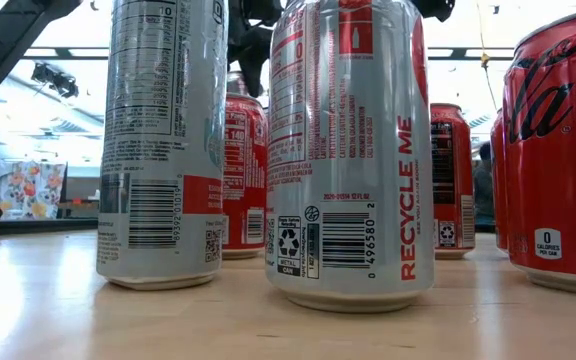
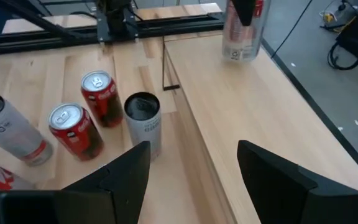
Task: Place canned beverage on shelf
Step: Put the left silver soda can on the shelf
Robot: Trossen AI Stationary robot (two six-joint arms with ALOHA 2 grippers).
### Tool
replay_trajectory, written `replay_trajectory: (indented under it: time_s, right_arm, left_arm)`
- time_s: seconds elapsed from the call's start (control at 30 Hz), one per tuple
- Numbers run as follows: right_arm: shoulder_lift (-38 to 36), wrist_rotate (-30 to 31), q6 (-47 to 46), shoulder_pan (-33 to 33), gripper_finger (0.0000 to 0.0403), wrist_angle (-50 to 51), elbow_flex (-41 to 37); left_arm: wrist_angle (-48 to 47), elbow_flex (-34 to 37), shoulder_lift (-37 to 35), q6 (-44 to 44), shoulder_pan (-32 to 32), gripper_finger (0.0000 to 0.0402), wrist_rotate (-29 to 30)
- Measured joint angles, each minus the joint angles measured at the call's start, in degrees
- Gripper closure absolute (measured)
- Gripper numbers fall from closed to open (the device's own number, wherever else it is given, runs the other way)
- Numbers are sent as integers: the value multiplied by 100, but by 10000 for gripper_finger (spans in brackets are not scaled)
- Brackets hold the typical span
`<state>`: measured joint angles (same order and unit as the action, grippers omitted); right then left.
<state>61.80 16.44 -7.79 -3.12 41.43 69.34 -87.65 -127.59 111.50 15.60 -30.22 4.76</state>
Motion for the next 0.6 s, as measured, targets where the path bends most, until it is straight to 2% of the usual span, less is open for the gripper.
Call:
replay_trajectory:
  time_s: [0.3,0.6]
  right_arm:
    - [0,3,2,1,152,-30,0]
    - [0,29,-18,1,152,-29,0]
  left_arm:
    - [-1,0,-2,30,-89,21,-203]
    - [-3,0,-29,-24,-77,17,-108]
